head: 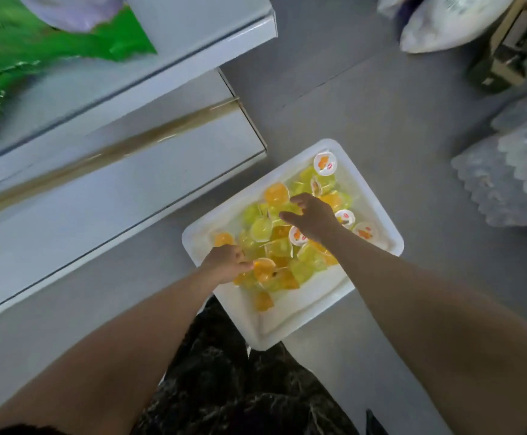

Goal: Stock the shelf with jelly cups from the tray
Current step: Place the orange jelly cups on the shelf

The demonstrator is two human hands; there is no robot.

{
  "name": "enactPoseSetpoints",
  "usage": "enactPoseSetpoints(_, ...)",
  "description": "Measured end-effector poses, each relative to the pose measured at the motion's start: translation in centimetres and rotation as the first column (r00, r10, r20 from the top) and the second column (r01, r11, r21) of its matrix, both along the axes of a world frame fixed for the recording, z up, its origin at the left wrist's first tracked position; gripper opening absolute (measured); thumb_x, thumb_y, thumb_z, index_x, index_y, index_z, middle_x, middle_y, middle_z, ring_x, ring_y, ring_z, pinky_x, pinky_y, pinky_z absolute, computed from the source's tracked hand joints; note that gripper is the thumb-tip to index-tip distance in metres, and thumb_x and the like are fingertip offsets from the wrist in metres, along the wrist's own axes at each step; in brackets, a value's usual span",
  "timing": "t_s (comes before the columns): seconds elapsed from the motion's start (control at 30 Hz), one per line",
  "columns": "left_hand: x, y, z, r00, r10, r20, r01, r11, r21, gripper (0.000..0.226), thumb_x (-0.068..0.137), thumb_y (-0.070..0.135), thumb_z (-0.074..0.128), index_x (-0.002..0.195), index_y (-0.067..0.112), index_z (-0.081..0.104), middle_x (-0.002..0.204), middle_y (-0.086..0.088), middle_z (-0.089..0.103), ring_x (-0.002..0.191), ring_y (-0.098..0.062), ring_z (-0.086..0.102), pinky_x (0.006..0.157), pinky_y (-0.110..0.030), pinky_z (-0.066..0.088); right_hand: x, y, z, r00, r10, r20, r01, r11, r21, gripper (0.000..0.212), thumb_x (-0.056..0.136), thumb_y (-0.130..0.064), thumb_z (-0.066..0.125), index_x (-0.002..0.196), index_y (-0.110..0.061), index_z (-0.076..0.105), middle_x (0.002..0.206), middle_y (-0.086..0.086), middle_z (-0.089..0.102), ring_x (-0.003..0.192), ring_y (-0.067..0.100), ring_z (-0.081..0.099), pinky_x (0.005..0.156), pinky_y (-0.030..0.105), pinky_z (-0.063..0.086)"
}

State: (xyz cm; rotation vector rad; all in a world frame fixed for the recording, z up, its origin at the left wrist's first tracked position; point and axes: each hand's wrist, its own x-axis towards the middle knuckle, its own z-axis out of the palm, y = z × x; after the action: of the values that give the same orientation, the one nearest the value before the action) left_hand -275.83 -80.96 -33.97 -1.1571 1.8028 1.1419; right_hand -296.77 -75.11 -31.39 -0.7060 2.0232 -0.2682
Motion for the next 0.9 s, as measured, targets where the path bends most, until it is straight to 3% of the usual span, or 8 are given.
enactPoseSetpoints(0.13,0.3,-0.4,-1.4,0.997,-0.077,0.028,0.075,0.994,0.084,0.042,0.091,0.048,0.059,0.098,0.008,0.065,0.099,-0.005,0.059,0.089,-0.018,0.052,0.075,-0.029,0.039,0.3,-2.6,-1.5,0.999,0.032,-0.042,-0.035,0.997,-0.063,0.064,0.088,-0.041,0.07,0.143,-0.019,0.046,0.145,0.006,0.048,0.134,0.024,0.043,0.107,0.032,0.034)
enactPoseSetpoints(0.3,0.5,-1.4,-2.6,0.99,-0.138,0.025,0.133,0.981,0.138,0.05,0.093,0.055,0.053,0.112,0.01,0.065,0.108,-0.004,0.057,0.093,-0.014,0.047,0.079,-0.027,0.038,0.6,-4.6,-4.0,1.0,-0.009,-0.021,0.009,1.0,-0.012,0.075,0.088,-0.041,0.069,0.149,-0.014,0.035,0.15,0.007,0.043,0.138,0.027,0.039,0.109,0.035,0.033)
enactPoseSetpoints(0.37,0.5,-1.7,-2.9,0.992,-0.126,0.014,0.122,0.981,0.154,0.047,0.094,0.053,0.054,0.111,0.01,0.064,0.109,-0.008,0.058,0.094,-0.015,0.047,0.071,-0.027,0.038,0.8,-4.7,-4.8,0.999,-0.052,-0.016,0.052,0.999,-0.013,0.074,0.086,-0.04,0.071,0.147,-0.014,0.037,0.142,0.008,0.05,0.132,0.026,0.045,0.107,0.036,0.037)
enactPoseSetpoints(0.5,0.5,-2.1,-3.6,0.999,-0.047,0.01,0.045,0.986,0.158,0.033,0.095,0.049,0.053,0.085,0.018,0.053,0.085,0.002,0.051,0.095,-0.019,0.049,0.067,-0.027,0.037,1.9,-4.4,-6.1,1.0,-0.025,-0.015,0.025,0.999,0.021,0.063,0.086,-0.042,0.071,0.141,-0.024,0.047,0.127,0.011,0.058,0.115,0.027,0.057,0.098,0.038,0.048)
enactPoseSetpoints(0.57,0.5,-2.2,-3.8,0.998,-0.058,0.009,0.055,0.979,0.197,0.036,0.098,0.047,0.05,0.099,0.012,0.058,0.1,-0.004,0.05,0.103,-0.021,0.051,0.066,-0.02,0.037,2.6,-4.1,-6.9,0.999,-0.027,-0.029,0.028,0.999,0.033,0.056,0.085,-0.043,0.071,0.136,-0.03,0.051,0.126,0.012,0.055,0.107,0.03,0.06,0.089,0.038,0.053)
enactPoseSetpoints(0.63,0.5,-2.3,-4.0,0.999,-0.039,0.007,0.037,0.979,0.199,0.05,0.097,0.048,0.051,0.119,0.004,0.062,0.108,-0.005,0.053,0.116,-0.025,0.054,0.075,-0.025,0.04,2.9,-3.9,-7.4,0.998,-0.046,-0.052,0.047,0.999,0.019,0.049,0.085,-0.043,0.071,0.129,-0.031,0.054,0.125,0.011,0.053,0.102,0.031,0.06,0.083,0.037,0.055)
enactPoseSetpoints(0.77,0.8,-2.2,-4.5,1.0,-0.006,0.016,0.002,0.971,0.24,0.059,0.093,0.054,0.053,0.129,0.007,0.06,0.132,-0.008,0.059,0.122,-0.024,0.054,0.103,-0.033,0.043,2.8,-4.0,-8.1,0.993,-0.102,-0.056,0.1,0.995,-0.025,0.035,0.085,-0.043,0.072,0.111,-0.026,0.056,0.116,0.001,0.062,0.099,0.024,0.058,0.081,0.037,0.054)
enactPoseSetpoints(0.9,0.7,-1.1,-5.1,0.996,0.09,-0.024,-0.081,0.962,0.259,0.05,0.089,0.05,0.062,0.122,0.012,0.064,0.127,-0.004,0.064,0.116,-0.022,0.059,0.102,-0.037,0.047,3.0,-4.0,-8.4,0.985,-0.167,-0.035,0.166,0.986,-0.033,0.037,0.079,-0.047,0.076,0.1,-0.028,0.052,0.114,-0.001,0.065,0.11,0.023,0.058,0.086,0.038,0.051)
